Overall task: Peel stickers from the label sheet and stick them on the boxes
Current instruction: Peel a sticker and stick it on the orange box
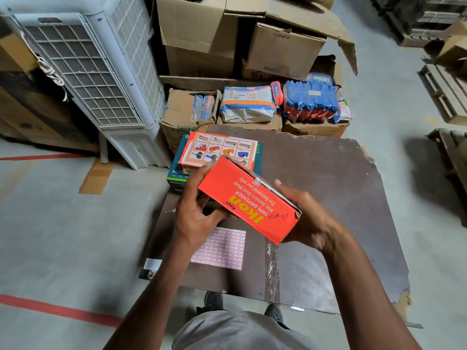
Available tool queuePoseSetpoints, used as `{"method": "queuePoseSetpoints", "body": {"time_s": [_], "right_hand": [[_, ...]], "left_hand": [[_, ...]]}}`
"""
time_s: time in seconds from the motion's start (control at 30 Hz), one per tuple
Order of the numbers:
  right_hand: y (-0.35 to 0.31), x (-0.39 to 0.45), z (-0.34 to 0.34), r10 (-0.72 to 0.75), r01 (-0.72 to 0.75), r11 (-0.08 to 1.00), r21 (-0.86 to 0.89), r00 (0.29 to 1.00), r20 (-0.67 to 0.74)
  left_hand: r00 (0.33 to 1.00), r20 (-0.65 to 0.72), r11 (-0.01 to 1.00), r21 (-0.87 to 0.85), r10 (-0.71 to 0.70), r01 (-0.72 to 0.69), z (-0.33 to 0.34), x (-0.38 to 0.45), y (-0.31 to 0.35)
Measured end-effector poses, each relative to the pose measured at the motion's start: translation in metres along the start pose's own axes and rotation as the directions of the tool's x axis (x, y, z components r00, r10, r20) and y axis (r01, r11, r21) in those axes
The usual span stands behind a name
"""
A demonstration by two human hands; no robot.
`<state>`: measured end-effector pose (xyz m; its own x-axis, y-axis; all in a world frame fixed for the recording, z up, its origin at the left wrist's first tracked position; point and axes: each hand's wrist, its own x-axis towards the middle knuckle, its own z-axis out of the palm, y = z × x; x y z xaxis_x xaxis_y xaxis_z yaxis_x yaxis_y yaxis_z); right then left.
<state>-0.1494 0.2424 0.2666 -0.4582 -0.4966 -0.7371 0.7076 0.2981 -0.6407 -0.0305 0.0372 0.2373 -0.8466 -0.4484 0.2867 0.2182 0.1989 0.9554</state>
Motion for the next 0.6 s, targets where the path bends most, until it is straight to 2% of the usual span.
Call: {"method": "queuePoseSetpoints", "body": {"time_s": [0.1, 0.2, 0.3, 0.43, 0.6], "right_hand": [[0.005, 0.003, 0.002, -0.056, 0.033, 0.960, 0.278, 0.996, 0.075], [0.007, 0.010, 0.004, -0.120, 0.116, 0.934, 0.337, 0.993, -0.010], [0.010, 0.019, 0.005, -0.226, 0.255, 0.917, 0.306, 0.966, -0.128], [0.009, 0.022, 0.017, -0.342, 0.405, 0.900, 0.164, 0.886, -0.313], [0.011, 0.030, 0.021, -0.448, 0.506, 0.858, 0.089, 0.822, -0.353]], "left_hand": [[0.994, 0.084, 0.998, 0.000, -0.063, 0.064, -0.001, -0.004, -0.005], [0.984, 0.144, 0.992, -0.043, -0.107, 0.115, -0.007, -0.007, 0.000], [0.965, 0.170, 0.978, -0.020, -0.201, 0.207, -0.011, -0.006, 0.004], [0.963, 0.092, 0.966, 0.078, -0.253, 0.246, -0.002, -0.005, 0.011], [0.955, -0.019, 0.952, 0.067, -0.297, 0.297, 0.006, -0.006, 0.013]]}}
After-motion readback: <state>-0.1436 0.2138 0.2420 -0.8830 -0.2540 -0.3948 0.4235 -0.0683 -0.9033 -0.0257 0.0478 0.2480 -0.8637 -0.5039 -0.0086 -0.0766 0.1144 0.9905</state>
